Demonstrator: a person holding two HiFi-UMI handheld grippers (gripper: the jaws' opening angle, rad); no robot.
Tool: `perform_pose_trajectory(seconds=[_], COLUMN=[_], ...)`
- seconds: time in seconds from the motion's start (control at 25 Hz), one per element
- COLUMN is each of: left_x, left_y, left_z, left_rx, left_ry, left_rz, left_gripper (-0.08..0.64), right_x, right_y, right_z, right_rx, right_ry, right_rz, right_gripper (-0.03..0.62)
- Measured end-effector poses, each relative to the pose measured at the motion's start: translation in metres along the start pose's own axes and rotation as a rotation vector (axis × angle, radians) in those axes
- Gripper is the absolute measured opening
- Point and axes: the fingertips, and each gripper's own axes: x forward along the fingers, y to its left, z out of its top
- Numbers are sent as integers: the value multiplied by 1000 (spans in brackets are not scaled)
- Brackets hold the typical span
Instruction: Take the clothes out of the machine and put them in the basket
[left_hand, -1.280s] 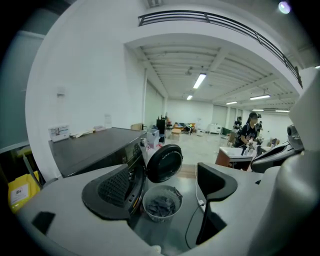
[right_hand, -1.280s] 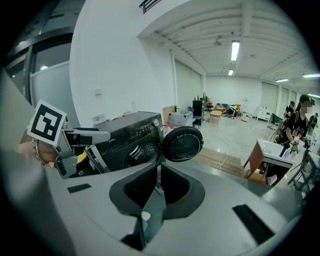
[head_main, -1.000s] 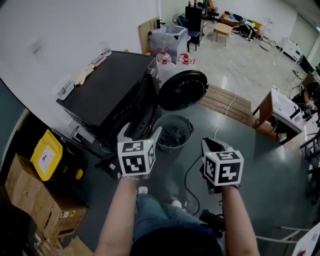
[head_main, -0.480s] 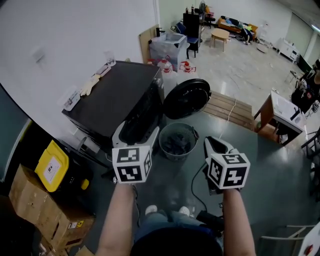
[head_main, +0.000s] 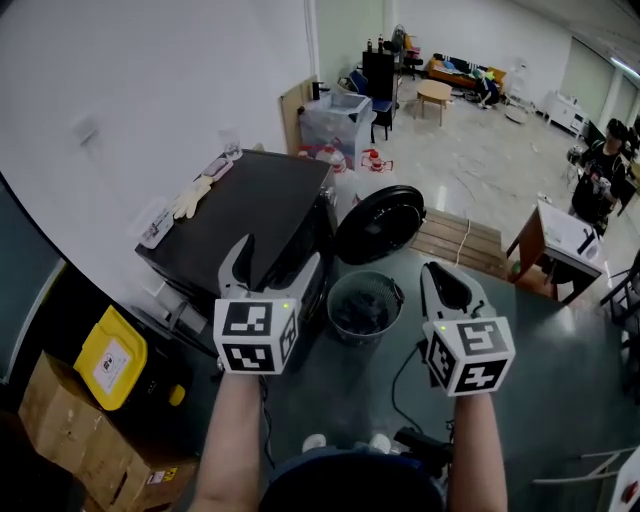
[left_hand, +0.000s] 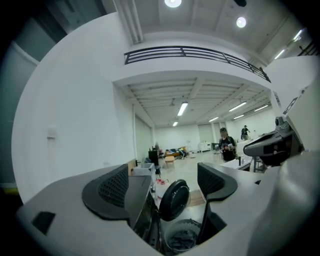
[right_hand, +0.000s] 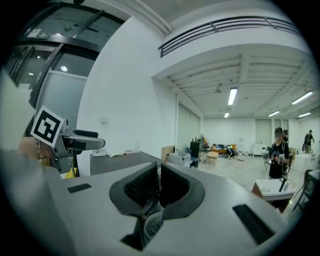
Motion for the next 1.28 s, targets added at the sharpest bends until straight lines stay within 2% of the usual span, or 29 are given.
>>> perform_pose_trajectory(seconds=[0.2, 0.32, 0.6, 0.64, 0.68, 0.72, 0.88, 1.28], left_x=[-10, -15, -31, -35, -39, -42, -44, -45], left_y=[5, 2, -1, -2, -2, -3, -11, -9], left_z=[27, 41, 67, 71, 75, 78, 90, 100], left_rx=[59, 39, 76, 77, 84, 99, 169, 201], left_ry=[-83, -138, -282, -302, -318, -330, -344, -325], left_rz=[-28, -62, -67, -68, -61, -54, -61, -15], left_gripper=[431, 422, 296, 266, 173, 8, 0, 0], right_x=[-7, -12, -25, -27, -29, -31, -37, -48], right_y=[11, 14, 17, 17, 17, 17, 14, 14], right_z=[27, 43, 72, 74, 77, 79, 88, 101], right_rx=[-117, -136, -153, -159, -164, -168, -182, -196], right_ry=[-69, -118, -221, -228, -235, -241, -268, -288], right_rz=[-25, -32, -33, -32, -34, -37, -41, -63], right_gripper=[26, 26, 3, 3, 3, 3, 3, 3])
